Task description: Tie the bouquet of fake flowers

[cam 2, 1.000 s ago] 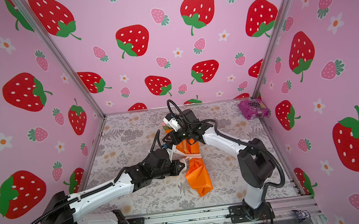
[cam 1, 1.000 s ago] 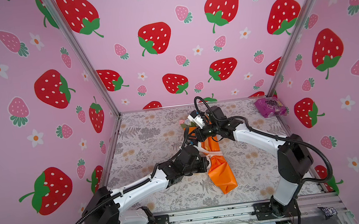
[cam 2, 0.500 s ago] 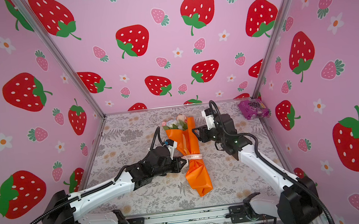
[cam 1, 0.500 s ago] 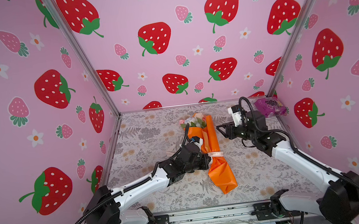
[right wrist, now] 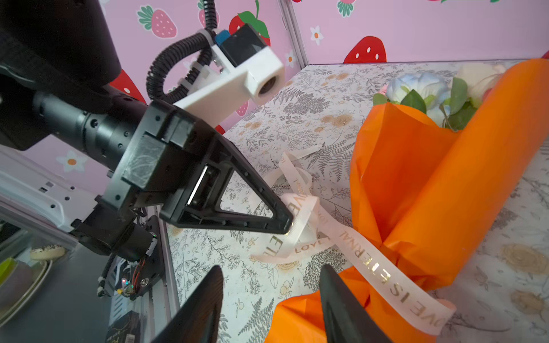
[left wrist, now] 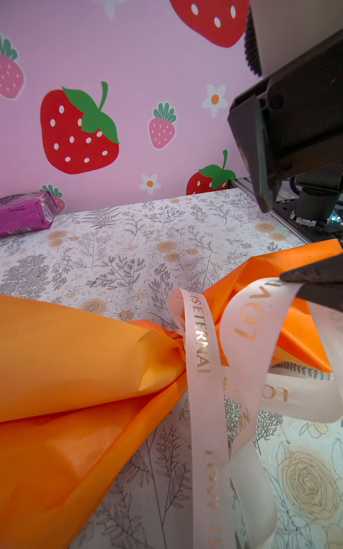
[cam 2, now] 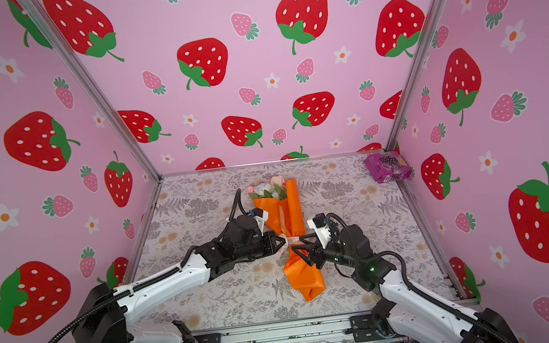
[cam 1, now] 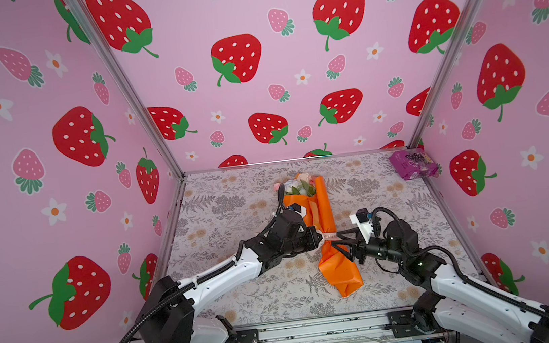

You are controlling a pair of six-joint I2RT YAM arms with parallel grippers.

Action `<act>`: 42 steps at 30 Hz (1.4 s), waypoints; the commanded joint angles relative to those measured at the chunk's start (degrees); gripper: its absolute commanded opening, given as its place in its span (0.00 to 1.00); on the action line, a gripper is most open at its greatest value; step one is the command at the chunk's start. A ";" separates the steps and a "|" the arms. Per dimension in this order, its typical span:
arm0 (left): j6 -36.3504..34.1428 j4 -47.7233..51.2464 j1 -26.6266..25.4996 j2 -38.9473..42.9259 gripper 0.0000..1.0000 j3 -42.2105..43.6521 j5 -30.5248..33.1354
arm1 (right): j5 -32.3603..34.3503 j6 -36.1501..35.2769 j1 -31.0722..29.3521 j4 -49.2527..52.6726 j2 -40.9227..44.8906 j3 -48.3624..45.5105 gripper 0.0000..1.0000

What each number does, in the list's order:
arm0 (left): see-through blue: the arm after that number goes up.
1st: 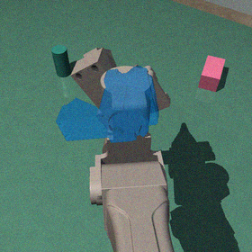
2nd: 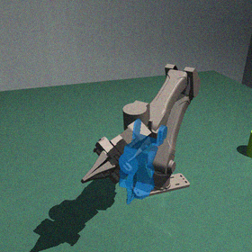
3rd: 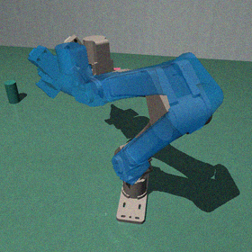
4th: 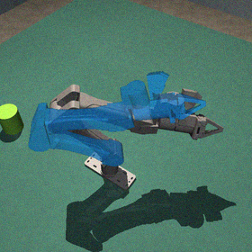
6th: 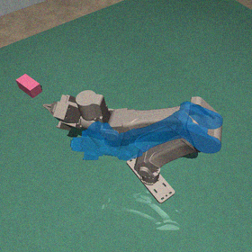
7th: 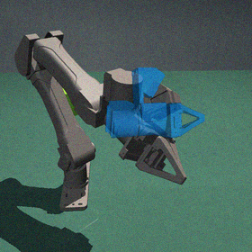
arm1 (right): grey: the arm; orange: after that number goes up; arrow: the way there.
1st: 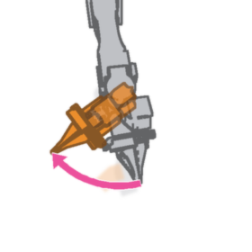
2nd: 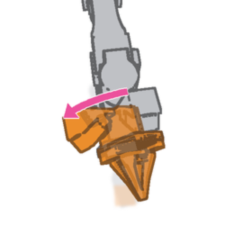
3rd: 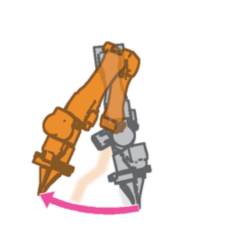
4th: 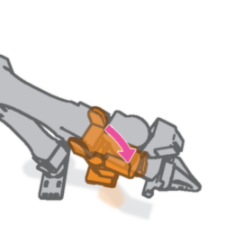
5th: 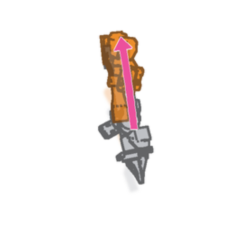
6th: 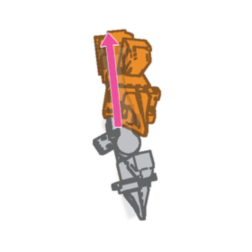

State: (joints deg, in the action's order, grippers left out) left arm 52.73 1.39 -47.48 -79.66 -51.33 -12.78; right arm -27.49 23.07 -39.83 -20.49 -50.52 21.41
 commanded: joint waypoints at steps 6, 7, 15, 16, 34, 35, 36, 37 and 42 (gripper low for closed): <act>8.30 -6.66 2.80 0.78 0.05 -0.11 -1.20 | -2.91 -2.68 -4.43 -3.90 -14.28 7.40 0.61; 9.01 -6.98 3.40 0.74 0.05 0.20 -1.24 | -1.90 -2.64 -4.83 -4.35 -15.33 7.52 0.61; 11.74 -11.38 5.34 0.91 0.04 1.64 -2.46 | 2.85 -1.21 -7.47 -11.25 -18.98 7.43 0.62; 11.83 -11.77 5.34 0.83 0.05 1.58 -2.71 | 2.84 -1.01 -7.58 -12.07 -19.75 7.70 0.62; 11.52 -11.98 6.68 2.40 0.09 1.14 -3.49 | 14.53 1.97 -8.55 -16.85 -19.50 4.99 0.05; 11.39 -11.86 6.74 2.48 0.09 1.10 -3.58 | 15.19 1.98 -8.60 -16.34 -19.32 4.97 0.02; 11.11 -11.70 6.86 2.50 0.10 1.07 -3.70 | 16.09 2.01 -8.57 -15.74 -19.06 4.96 0.00; 10.74 -11.28 6.92 2.58 0.11 1.03 -3.66 | 16.86 2.02 -8.59 -15.40 -18.80 4.81 0.00; 2.32 -3.25 7.04 4.87 0.45 0.00 -3.55 | 22.71 1.71 -8.52 -11.39 -17.22 5.33 0.00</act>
State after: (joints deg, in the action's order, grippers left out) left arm 60.73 -7.01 -40.73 -77.67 -49.98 -16.10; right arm -9.50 24.77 -48.16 -33.85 -69.43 26.96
